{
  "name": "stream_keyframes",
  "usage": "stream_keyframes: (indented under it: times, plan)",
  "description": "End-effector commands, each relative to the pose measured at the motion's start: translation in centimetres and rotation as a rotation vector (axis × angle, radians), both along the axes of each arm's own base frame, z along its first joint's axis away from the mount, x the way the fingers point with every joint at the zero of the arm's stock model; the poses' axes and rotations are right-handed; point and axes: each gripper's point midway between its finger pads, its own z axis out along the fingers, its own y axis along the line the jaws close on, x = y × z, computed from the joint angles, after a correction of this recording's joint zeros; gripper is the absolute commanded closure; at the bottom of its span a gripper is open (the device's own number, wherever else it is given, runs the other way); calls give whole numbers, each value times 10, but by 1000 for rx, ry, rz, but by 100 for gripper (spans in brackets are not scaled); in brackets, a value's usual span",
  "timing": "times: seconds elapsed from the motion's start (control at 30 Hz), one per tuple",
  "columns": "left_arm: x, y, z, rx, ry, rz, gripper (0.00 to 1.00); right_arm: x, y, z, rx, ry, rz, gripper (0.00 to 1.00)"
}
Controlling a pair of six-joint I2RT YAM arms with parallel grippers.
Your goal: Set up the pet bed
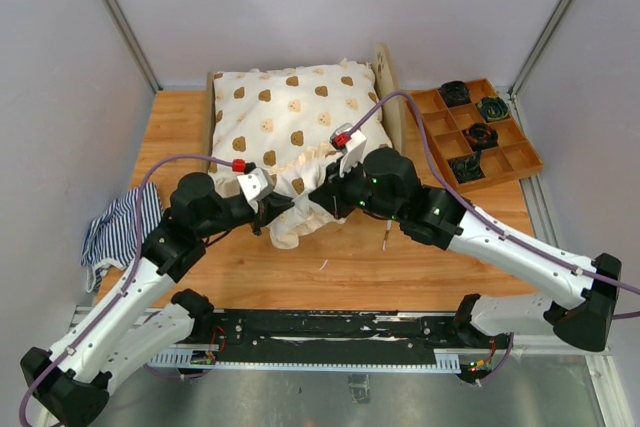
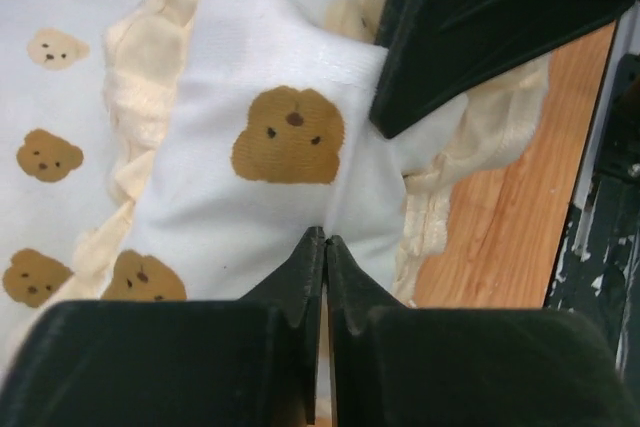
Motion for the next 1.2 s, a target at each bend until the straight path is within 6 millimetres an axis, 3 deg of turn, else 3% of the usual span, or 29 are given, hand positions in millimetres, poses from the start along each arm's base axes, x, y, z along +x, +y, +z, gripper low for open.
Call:
stream_keyframes:
  times: [0.0,0.17,0.3,0.4,0.53,0.7,0.83,1.17]
  plan:
    - [10,3,9,-53,-55,68,99,-16,10,32,171,10,62,100]
    - [6,2,12,-88,-52,63,100,-18,2,36,225,12,32,98]
    - [-6,-7,19,-193,0,15,100,-15,-13,35,194,-54,4,66]
    - [-17,-13,24,-299,80,-21,100,-12,-46,46,227,-126,-91,48]
    - [-25,-20,37,-433,190,-52,100,-13,-95,54,341,-208,-234,42]
    - [-34,-22,61,-637,319,-86,100,-24,-127,37,569,-199,-305,42]
    - [-32,-14,84,-834,399,-66,100,-26,-124,29,682,-114,-314,42]
    - [-44,-5,116,-1034,493,-158,100,-39,-60,73,825,-64,-57,38]
